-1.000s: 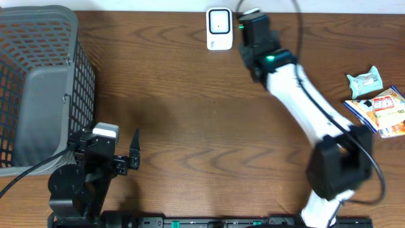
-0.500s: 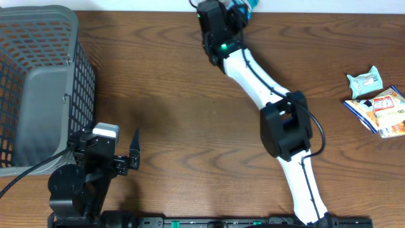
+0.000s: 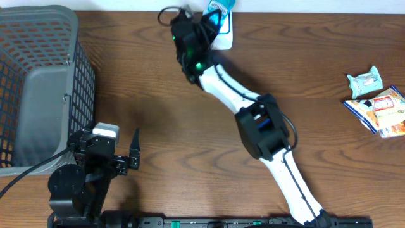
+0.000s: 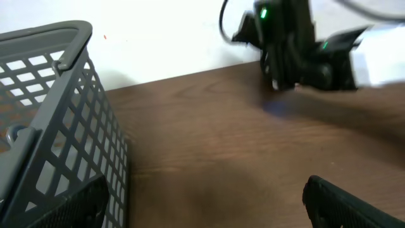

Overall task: Scan the item barcode
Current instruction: 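Carry the bottle to the white scanner and hold it there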

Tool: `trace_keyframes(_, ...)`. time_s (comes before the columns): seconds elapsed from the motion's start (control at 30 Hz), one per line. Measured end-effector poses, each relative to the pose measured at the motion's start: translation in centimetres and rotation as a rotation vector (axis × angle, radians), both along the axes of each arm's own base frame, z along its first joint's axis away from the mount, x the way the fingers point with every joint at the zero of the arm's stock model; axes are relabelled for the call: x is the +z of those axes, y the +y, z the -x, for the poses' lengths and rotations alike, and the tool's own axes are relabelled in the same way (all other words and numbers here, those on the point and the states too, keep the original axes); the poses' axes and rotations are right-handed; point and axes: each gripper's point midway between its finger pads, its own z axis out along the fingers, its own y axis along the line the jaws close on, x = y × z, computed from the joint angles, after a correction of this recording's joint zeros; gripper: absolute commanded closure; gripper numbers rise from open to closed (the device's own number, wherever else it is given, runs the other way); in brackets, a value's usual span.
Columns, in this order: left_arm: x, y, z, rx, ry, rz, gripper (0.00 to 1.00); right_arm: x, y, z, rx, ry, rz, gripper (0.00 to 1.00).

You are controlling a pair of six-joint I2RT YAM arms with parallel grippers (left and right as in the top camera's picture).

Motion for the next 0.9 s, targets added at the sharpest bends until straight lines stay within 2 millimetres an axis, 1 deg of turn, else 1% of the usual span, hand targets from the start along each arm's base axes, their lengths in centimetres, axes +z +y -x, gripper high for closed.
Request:
trace_keyframes(0.1, 0.0, 0.0, 0.0, 0.000, 0.000, 0.000, 0.02, -1.6, 0.3, 0.4, -0.013, 0.025, 0.047, 0.82)
trace_keyframes(0.17, 0.0, 0.0, 0.0, 0.000, 0.000, 0.000, 0.02, -2.0, 0.3, 0.6, -0.030, 0.026, 0.065, 0.82)
trace_keyframes(0.4, 0.0, 0.0, 0.0, 0.000, 0.000, 0.000, 0.02, -1.4, -0.7, 1.1, -0.104, -0.007, 0.072, 0.84)
trace_keyframes(0.53, 0.0, 0.0, 0.0, 0.000, 0.000, 0.000, 0.02, -1.3, -0.9, 1.3, -0.122, -0.007, 0.078, 0.85)
trace_keyframes(0.7, 0.0, 0.0, 0.0, 0.000, 0.000, 0.000, 0.02, -1.2, -1.1, 1.8, -0.152, -0.011, 0.086, 0.81)
trace_keyframes(0.8, 0.0, 0.0, 0.0, 0.000, 0.000, 0.000, 0.02, -0.6, -1.8, 2.2, -0.200, -0.028, 0.090, 0.85)
trace_keyframes(0.83, 0.0, 0.0, 0.0, 0.000, 0.000, 0.000, 0.02, -0.4, -2.2, 2.3, -0.222, -0.036, 0.089, 0.87)
trace_keyframes(0.9, 0.0, 0.0, 0.0, 0.000, 0.000, 0.000, 0.02, -0.1, -3.5, 2.5, -0.281, -0.048, 0.090, 0.92)
